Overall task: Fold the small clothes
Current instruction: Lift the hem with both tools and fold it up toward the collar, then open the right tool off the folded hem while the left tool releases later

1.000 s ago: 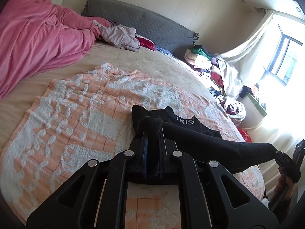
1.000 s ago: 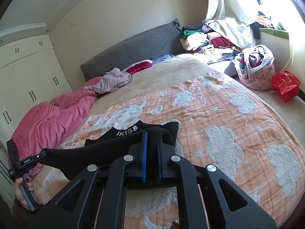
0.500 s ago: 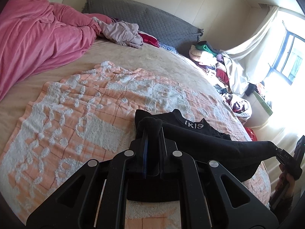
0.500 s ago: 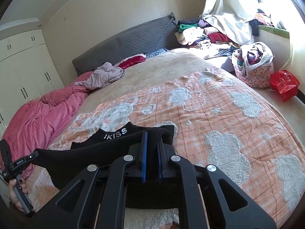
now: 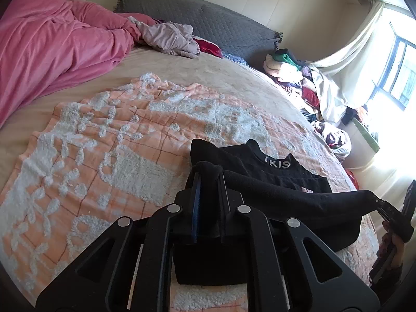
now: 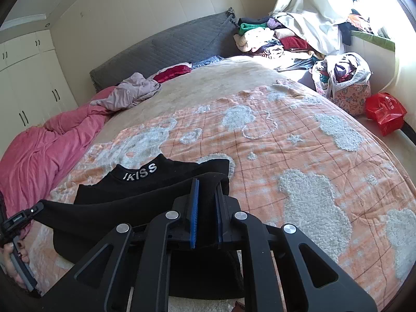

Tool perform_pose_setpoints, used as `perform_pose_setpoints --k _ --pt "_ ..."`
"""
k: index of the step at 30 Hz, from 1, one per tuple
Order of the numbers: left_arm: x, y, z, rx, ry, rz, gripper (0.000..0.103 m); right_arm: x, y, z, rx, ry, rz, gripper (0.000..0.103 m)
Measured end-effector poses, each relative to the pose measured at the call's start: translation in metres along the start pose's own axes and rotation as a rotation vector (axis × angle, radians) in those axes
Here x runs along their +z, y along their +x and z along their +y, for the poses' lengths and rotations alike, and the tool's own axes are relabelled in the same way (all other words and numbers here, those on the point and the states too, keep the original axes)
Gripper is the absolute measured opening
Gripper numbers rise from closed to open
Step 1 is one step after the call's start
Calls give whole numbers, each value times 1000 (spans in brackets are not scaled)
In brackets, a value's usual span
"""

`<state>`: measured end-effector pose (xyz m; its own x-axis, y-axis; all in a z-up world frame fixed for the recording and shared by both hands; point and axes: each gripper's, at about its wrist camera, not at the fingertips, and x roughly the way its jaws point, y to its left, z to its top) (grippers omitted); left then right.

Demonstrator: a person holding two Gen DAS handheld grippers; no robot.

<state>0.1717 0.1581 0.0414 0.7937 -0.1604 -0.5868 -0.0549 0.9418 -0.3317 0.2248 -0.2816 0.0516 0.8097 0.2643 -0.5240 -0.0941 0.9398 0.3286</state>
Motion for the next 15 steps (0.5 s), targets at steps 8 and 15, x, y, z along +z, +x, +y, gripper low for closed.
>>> perform_pose_setpoints --k 8,15 --pt "5 -13 6 34 -5 -49 7 -3 -2 -9 -40 25 -18 34" --pt "-4 -19 -13 15 59 -41 7 -10 -16 -2 -18 -23 -44 34"
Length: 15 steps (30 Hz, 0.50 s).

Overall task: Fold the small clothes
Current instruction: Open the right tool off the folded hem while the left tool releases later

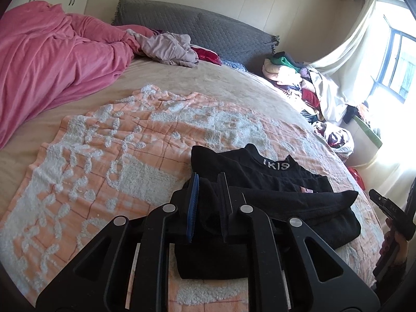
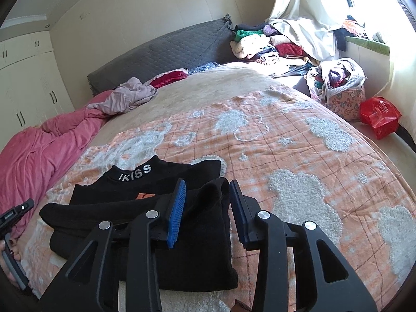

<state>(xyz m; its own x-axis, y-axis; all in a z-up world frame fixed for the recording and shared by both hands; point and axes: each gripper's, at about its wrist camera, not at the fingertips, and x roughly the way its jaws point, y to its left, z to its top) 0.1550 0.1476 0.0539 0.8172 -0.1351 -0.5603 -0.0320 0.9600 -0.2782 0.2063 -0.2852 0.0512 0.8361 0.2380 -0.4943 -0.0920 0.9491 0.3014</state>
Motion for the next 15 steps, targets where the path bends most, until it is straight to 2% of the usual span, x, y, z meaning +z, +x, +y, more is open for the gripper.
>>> perform_pose_setpoints --k 2,6,9,15 --pt "-5 -1 -10 -15 31 20 7 -4 -4 9 14 -44 2 34" --pt "-18 -5 -32 -53 113 58 7 -11 -5 28 54 -121 31 23" --pt "-32 -1 -50 -86 169 101 8 -18 -2 42 66 -180 58 23" --pt "-61 14 -72 -100 265 184 8 -35 14 59 63 -270 136 23"
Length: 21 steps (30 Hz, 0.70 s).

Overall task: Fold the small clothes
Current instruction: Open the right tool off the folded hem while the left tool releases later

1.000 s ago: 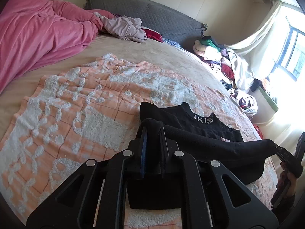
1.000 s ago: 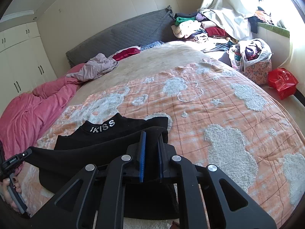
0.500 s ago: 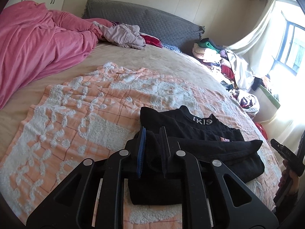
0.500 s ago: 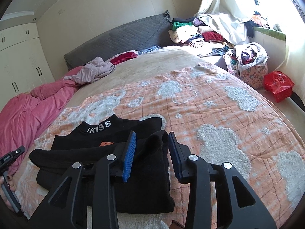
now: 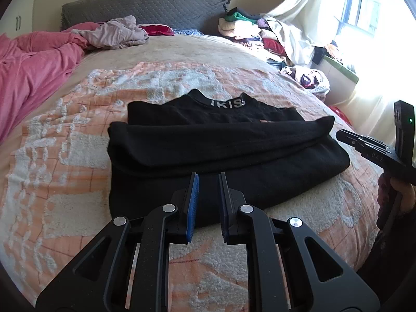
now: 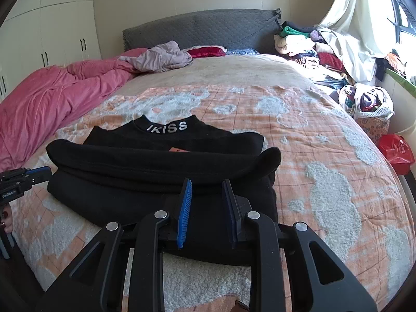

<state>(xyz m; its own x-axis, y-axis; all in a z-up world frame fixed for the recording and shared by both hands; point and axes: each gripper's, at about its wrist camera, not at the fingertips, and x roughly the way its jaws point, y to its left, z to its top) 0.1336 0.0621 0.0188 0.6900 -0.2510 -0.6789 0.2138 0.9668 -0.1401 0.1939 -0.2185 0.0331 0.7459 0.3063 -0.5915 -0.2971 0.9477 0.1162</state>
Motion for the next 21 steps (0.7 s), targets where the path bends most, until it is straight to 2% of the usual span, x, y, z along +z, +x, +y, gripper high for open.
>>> perform_pose_setpoints --k 11,21 --pt "-10 23 -3 135 79 34 8 -16 31 14 -52 -80 130 23" --pt "-1 47 -1 201 133 65 8 -14 53 4 -58 -56 164 23"
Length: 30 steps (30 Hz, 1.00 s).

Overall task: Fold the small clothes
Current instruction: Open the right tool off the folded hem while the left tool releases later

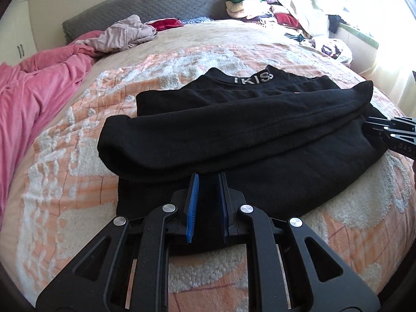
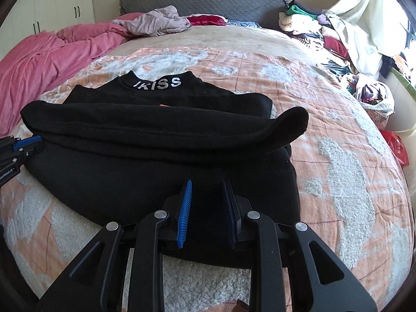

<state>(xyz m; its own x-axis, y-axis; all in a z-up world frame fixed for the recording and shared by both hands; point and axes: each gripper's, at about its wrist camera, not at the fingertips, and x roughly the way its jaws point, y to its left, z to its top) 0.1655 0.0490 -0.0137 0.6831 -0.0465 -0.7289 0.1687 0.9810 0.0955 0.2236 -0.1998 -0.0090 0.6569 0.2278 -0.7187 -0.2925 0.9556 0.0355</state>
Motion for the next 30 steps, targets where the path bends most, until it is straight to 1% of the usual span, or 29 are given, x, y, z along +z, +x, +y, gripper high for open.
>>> perform_pose_setpoints --k 4,6,13,17,20,24,28,30 --pt "10 4 -1 5 25 -13 8 7 5 -3 11 8 -4 23" --pt "16 8 4 -13 9 -13 8 14 10 -5 17 14 -2 23" --pt "38 27 14 -27 1 -12 8 29 27 -7 3 7 8 23" --pt "49 34 20 -33 -13 -20 10 34 30 -7 -8 -12 5 23" --pt "57 34 26 -41 -26 -44 10 40 33 -8 -9 -14 -1 23" --pt "67 27 37 -48 -69 -89 13 54 39 -12 -26 -18 -27 23" --pt "72 16 55 -30 -121 -134 13 66 44 -23 -27 17 -50 23" --pt "75 11 67 -22 -164 -150 14 69 41 -30 -28 40 -67 23"
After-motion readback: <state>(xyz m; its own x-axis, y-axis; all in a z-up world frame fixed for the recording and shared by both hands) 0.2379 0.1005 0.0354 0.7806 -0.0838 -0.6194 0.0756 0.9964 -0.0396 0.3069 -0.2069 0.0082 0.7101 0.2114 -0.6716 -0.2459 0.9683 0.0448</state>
